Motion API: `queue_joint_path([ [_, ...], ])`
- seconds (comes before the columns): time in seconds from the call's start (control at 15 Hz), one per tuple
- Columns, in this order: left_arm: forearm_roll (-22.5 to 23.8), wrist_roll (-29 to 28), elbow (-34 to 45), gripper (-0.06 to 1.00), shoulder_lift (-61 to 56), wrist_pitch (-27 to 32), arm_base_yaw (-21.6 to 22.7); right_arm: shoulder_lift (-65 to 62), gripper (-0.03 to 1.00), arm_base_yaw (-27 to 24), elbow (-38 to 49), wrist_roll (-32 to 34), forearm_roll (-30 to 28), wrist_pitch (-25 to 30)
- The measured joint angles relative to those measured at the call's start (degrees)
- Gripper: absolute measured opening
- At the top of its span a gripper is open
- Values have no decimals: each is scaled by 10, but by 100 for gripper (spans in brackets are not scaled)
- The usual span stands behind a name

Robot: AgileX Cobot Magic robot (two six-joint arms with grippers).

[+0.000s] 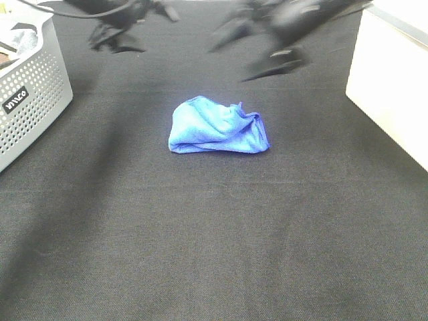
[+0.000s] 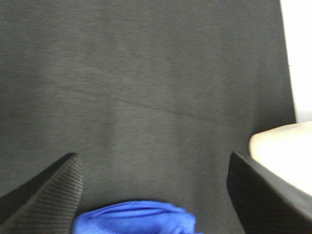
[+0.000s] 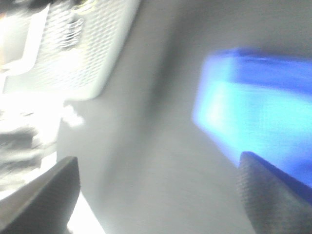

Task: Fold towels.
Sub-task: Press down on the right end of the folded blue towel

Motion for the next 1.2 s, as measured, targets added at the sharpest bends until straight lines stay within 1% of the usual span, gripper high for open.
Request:
queue_joint_path([
  [0.13,4,1,0,77,0,13,8,39,82,33,0,-29,33,-14],
  [0.27,9,1,0,77,0,17,8,71,82,48,1,-44,53,-20],
  [0.4,9,1,0,77,0,22,8,93,82,33,1,-46,56,-34],
  [0.6,11,2,0,77,0,25,8,97,82,-21,1,-43,40,-35],
  [0.67,12,2,0,77,0,25,8,97,82,-41,1,-41,26,-25],
  [0.73,13,2,0,77,0,25,8,97,82,-48,1,-36,7,-23],
  [0.93,13,2,0,77,0,25,8,97,82,-48,1,-3,-88,-27],
  [1.07,14,3,0,77,0,28,8,97,82,-50,1,19,-121,-40],
  [1.2,14,3,0,77,0,32,8,94,82,-61,1,42,-154,-41],
])
